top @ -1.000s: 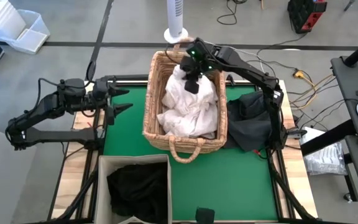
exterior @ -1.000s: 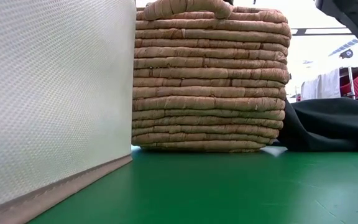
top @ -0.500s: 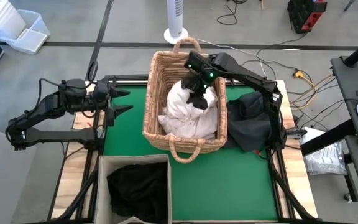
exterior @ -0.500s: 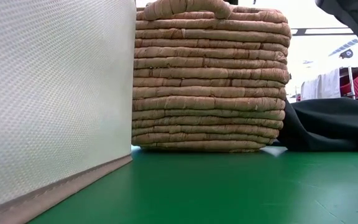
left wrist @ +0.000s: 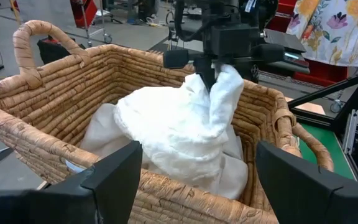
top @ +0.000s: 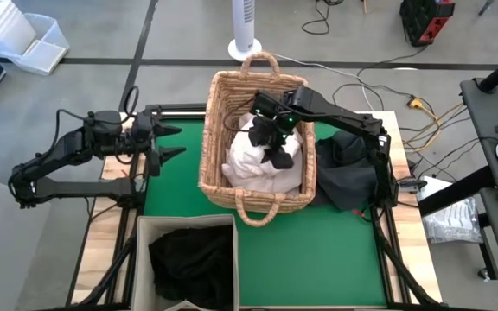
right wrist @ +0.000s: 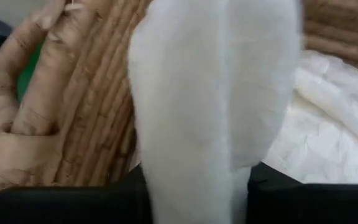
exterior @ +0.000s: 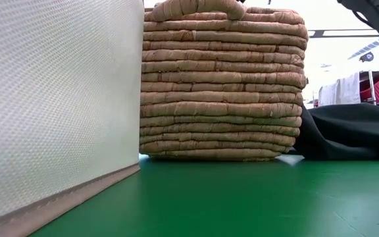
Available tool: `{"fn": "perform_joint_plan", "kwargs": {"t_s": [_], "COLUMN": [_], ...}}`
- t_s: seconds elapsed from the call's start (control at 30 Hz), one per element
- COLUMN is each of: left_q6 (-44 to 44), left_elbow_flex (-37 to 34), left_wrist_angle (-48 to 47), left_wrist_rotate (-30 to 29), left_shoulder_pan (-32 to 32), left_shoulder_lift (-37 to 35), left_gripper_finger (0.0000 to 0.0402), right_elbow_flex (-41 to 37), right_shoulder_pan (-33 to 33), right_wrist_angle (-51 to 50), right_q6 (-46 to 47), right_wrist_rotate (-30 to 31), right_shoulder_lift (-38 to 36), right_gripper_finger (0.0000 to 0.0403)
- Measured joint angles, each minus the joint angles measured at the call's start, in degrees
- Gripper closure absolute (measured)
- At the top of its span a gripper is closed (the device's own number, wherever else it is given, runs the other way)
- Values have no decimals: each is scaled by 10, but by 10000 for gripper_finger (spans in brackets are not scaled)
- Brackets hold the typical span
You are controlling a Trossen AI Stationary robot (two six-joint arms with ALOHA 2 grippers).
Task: Sort clothes
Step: Put the white shirt into the brown laundry bin
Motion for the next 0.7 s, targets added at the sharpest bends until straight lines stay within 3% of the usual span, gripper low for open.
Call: {"fn": "perform_joint_plan", "kwargs": {"t_s": [0.2,0.37,0.53,0.7], "left_q6": [0,-9,-35,-52], "left_elbow_flex": [-7,-10,-10,-10], "left_wrist_angle": [1,7,22,22], "left_wrist_rotate": [0,0,0,0], "left_shoulder_pan": [0,0,0,0], "left_shoulder_lift": [0,1,2,2], "left_gripper_finger": [113,113,113,113], "right_elbow_flex": [0,0,0,0], "right_shoulder_pan": [-1,-2,-16,-40], "right_wrist_angle": [44,69,85,122], "right_q6": [48,71,79,112], "right_wrist_rotate": [20,148,139,139], "right_shoulder_lift": [0,-1,-1,-1], "right_gripper_finger": [257,195,143,117]}}
